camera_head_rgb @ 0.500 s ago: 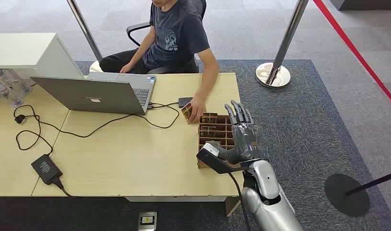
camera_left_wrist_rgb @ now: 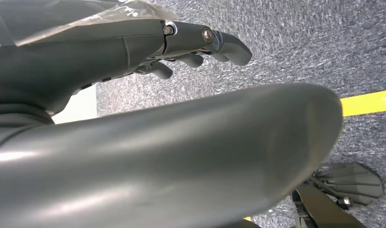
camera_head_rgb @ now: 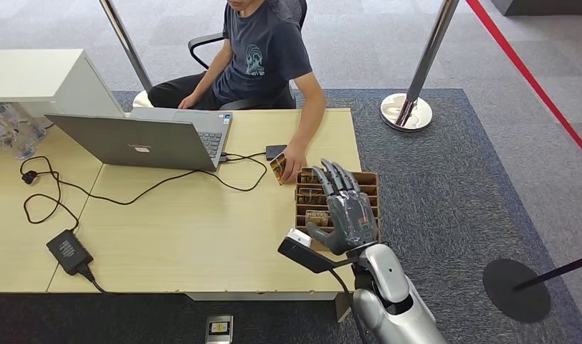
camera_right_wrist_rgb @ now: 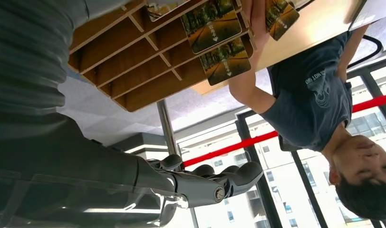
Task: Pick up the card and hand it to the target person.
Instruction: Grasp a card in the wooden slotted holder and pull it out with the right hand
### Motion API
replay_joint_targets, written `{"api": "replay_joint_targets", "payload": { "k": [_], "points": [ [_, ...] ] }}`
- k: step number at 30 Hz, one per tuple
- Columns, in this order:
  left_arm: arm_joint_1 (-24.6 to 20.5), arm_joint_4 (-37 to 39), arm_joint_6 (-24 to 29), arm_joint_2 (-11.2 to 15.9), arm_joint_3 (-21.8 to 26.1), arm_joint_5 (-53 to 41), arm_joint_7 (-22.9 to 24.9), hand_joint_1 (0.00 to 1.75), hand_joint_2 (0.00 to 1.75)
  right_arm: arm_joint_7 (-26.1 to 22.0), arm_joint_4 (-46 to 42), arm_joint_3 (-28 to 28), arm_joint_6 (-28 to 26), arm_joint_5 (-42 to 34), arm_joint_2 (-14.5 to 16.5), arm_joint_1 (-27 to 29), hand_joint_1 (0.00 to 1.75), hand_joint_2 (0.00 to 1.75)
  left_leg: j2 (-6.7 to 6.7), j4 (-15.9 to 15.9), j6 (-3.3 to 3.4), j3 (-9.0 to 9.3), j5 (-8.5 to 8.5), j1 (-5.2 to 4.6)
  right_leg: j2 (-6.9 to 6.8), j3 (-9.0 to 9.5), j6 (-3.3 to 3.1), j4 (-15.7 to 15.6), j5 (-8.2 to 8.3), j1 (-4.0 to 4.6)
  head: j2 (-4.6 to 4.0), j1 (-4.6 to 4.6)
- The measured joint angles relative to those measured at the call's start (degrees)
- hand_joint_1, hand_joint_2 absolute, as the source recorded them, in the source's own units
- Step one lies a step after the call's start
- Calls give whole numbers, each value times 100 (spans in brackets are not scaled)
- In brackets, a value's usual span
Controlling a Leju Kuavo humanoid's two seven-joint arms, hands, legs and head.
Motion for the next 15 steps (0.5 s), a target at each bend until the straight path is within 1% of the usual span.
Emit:
{"api": "replay_joint_targets", "payload": {
  "k": [5, 6, 9, 10, 11, 14, 15],
  "points": [
    [0, 0, 7, 0, 0, -2, 2, 0, 0, 146, 233, 9, -12, -49, 15, -7, 0, 175, 0, 0, 0, 0, 0, 0, 0, 1, 0, 0, 0, 0, 1, 0],
    [0, 0, 9, 0, 0, -3, 6, 0, 0, 169, 296, 7, -19, -54, 20, -10, 7, 175, 0, 0, 0, 0, 0, 0, 0, 0, 0, 0, 0, 0, 1, 0],
    [1, 0, 12, 0, 0, -9, 37, 0, 0, 195, 455, -6, -33, -80, 38, -28, 109, 175, 0, 0, 0, 0, 0, 0, 0, 0, 0, 0, 0, 0, 1, 0],
    [1, 0, 13, 0, 0, -10, 48, 0, 0, 196, 500, -10, -38, -88, 44, -39, 134, 175, 0, 0, 0, 0, 0, 0, 0, 0, 0, 0, 0, 0, 1, 0],
    [2, 0, 14, 0, 0, -10, 55, 0, 0, 196, 547, -16, -47, -90, 51, -54, 134, 175, 0, 0, 0, 0, 0, 0, 0, 0, 0, 0, 0, 0, 0, 0],
    [2, 0, 24, 0, 0, -10, 65, 0, 0, 199, 689, -42, -79, -83, 76, -97, 116, 175, 0, 0, 0, 0, 0, 0, 0, 0, 0, 1, 0, 0, -1, 0],
    [2, 0, 27, 0, 0, -9, 65, 0, 0, 201, 728, -47, -86, -80, 85, -106, 114, 175, 0, 0, 0, 0, 0, 0, 0, 0, 0, 0, 0, 0, 0, 0]
  ]
}}
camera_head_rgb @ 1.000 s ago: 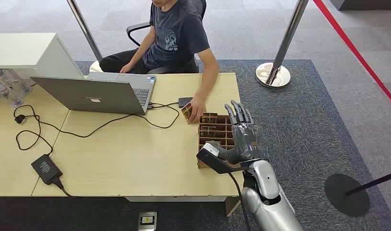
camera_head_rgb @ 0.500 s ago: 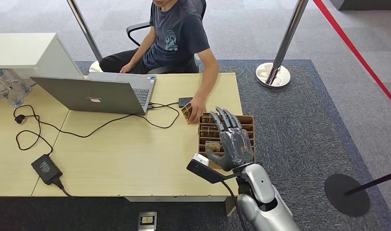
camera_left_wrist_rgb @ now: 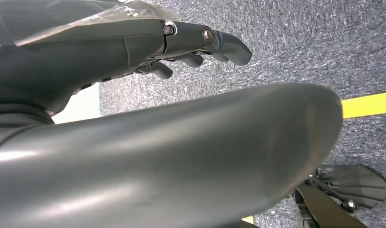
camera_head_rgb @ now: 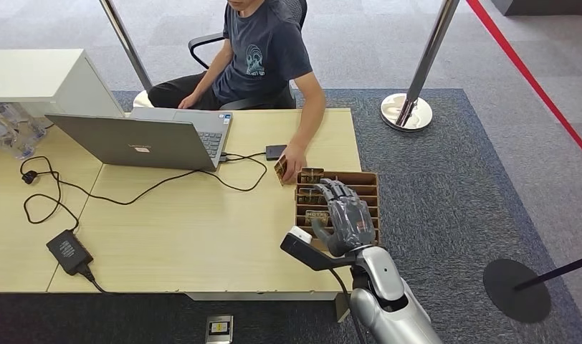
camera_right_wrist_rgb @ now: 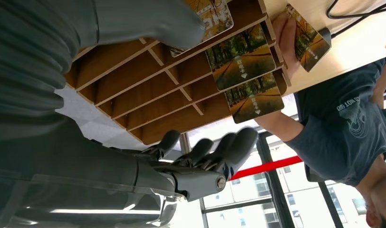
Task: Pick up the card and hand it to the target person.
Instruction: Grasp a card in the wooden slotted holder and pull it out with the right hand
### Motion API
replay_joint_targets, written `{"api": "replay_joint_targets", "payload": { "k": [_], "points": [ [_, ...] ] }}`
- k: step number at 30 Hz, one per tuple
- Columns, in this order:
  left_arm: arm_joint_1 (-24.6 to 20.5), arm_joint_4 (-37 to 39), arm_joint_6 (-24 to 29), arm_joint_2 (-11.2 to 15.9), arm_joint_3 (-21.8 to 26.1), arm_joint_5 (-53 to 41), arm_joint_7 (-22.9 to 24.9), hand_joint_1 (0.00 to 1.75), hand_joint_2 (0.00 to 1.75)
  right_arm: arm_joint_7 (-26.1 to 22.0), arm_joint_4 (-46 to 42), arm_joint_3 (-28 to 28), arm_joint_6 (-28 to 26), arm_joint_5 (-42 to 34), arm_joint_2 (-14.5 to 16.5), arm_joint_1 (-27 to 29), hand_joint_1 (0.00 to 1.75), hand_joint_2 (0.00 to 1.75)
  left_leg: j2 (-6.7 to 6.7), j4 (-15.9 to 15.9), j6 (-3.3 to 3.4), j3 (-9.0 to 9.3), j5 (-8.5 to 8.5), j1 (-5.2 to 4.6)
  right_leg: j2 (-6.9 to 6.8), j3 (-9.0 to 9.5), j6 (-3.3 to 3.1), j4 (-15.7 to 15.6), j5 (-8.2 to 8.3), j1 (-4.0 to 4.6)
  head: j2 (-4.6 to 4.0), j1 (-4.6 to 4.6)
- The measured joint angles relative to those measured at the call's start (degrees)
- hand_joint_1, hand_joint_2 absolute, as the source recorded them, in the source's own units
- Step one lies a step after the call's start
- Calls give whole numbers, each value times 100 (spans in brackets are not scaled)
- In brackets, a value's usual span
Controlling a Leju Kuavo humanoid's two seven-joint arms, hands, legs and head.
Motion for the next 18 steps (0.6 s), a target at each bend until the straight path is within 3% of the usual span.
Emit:
{"api": "replay_joint_targets", "payload": {
  "k": [4, 7, 13, 18],
  "points": [
    [0, 0, 3, 0, 0, -10, 16, 0, 0, -1, 138, -6, -13, 7, 36, -21, 130, 175, 0, 0, 0, 0, 0, 0, 0, 0, 0, 0, 0, 0, 1, 1],
    [1, 0, 3, 0, 0, -20, 34, 0, 0, -8, 226, -6, -16, 22, 62, -33, 131, 175, 0, 0, 0, 0, 0, 0, 0, 0, 0, 0, 0, 0, 1, 0],
    [1, 0, 3, 0, 0, -32, 48, 0, 0, -41, 343, -6, -30, 33, 85, -61, 92, 175, 0, 0, 0, 0, 0, 0, 0, 0, 0, 0, 0, 0, 0, 0],
    [3, 0, 3, 0, 0, -37, 50, 0, 0, -61, 441, -6, -57, 25, 105, -88, 79, 175, 0, 0, 0, 0, 0, 0, 0, 0, 0, 0, 0, 0, -1, 0]
  ]
}}
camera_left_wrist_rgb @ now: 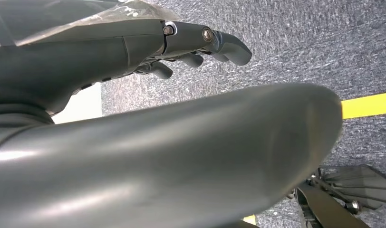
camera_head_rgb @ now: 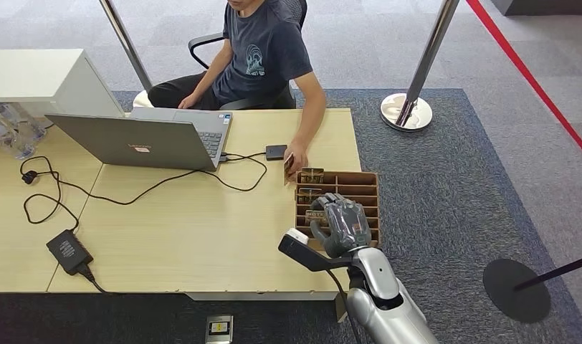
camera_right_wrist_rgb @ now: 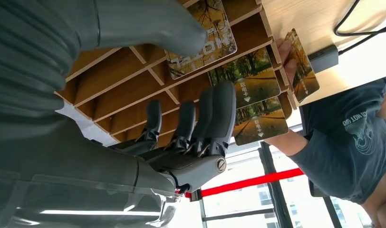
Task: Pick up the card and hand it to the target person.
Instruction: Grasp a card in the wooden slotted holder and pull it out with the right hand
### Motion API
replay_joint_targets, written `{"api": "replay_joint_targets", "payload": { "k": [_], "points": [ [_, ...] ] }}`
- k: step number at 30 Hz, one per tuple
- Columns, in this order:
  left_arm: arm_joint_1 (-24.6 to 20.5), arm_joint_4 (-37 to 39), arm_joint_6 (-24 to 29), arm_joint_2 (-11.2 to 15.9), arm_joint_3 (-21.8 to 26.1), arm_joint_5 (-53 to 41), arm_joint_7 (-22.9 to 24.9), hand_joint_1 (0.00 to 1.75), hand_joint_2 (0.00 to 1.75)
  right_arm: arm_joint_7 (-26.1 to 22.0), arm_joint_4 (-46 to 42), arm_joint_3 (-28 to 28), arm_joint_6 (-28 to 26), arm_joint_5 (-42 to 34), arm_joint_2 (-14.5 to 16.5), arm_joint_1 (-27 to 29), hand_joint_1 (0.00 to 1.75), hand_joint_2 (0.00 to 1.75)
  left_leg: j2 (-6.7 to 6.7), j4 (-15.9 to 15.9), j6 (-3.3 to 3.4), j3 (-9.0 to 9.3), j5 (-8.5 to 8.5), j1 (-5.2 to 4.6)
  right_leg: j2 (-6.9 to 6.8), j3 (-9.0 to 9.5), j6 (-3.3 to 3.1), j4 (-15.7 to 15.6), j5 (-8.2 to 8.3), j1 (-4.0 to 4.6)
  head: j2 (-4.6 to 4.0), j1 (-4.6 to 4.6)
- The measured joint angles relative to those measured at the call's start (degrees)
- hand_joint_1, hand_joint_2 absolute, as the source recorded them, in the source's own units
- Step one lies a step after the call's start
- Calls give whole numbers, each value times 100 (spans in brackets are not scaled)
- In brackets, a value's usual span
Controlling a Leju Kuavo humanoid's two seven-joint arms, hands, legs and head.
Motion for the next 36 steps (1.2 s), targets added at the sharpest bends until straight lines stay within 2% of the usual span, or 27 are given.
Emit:
{"api": "replay_joint_targets", "payload": {
  "k": [17, 28, 36],
  "points": [
    [4, 0, 0, 4, 0, -3, 7, 0, 0, 32, 155, 0, -13, 10, 103, -37, 86, 175, 0, 0, 0, 0, 0, 0, 0, 0, 0, 0, 0, 0, 1, 0],
    [10, 0, 34, 4, 0, 27, 7, 0, 0, 62, 229, 0, 52, 74, 162, -148, 79, 175, 0, 0, 0, 0, 0, 0, 0, 0, 0, 0, 0, 0, 2, 0],
    [18, 0, 35, 4, 0, 53, 22, 0, 0, -8, 400, -2, 28, -20, 109, -290, 82, 175, 0, 0, 0, 1, 0, 0, 0, 0, 0, 0, 0, 0, 1, 0]
  ]
}}
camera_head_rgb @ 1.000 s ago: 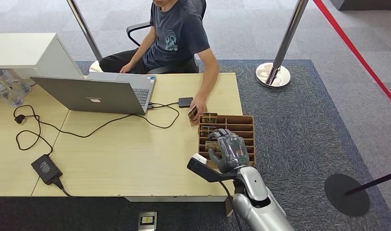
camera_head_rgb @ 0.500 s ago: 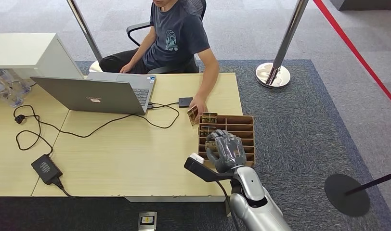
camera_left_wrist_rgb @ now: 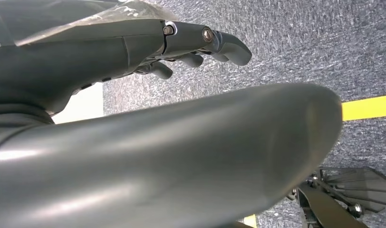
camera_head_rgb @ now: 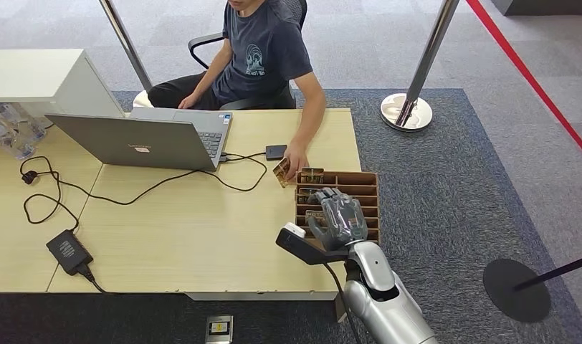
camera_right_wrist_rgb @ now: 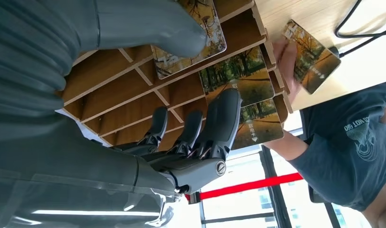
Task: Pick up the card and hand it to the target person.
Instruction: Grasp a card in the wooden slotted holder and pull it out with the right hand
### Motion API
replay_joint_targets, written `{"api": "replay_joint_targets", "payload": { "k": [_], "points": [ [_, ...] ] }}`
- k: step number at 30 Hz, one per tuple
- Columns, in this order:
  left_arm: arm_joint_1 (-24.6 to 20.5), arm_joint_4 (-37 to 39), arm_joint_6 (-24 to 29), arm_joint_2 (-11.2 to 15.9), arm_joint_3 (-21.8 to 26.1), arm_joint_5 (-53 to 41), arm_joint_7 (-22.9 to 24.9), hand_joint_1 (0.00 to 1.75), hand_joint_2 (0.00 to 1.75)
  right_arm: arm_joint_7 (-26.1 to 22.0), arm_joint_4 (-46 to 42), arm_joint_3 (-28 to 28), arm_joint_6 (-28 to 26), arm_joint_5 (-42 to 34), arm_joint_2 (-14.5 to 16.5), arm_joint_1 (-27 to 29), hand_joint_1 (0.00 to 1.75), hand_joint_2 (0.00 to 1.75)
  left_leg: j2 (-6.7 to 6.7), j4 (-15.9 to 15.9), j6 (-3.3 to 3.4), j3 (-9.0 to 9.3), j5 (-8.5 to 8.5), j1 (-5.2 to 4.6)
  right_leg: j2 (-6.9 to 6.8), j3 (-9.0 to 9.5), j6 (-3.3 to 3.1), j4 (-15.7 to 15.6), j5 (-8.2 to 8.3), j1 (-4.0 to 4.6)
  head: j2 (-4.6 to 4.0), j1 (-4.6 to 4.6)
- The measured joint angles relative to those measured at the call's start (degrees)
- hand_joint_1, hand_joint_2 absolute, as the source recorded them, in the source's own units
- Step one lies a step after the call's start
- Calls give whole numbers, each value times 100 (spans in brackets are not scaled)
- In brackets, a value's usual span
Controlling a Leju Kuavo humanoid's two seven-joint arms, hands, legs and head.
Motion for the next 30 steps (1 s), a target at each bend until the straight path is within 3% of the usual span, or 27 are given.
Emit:
{"api": "replay_joint_targets", "payload": {
  "k": [14, 30],
  "points": [
    [6, 2, -30, -11, 0, -73, 10, 0, 0, 271, 250, -56, -47, 122, -29, -6, 82, 175, 0, 0, 0, 1, 0, 0, 0, -1, 0, 0, 0, 0, 1, 0],
    [7, 2, -49, -15, 0, -89, 17, 0, 0, 255, 249, -140, -10, 175, -56, 33, 84, 175, 0, 0, 0, 4, 0, 0, 0, 3, 0, 0, 0, 0, -1, 0]
  ]
}}
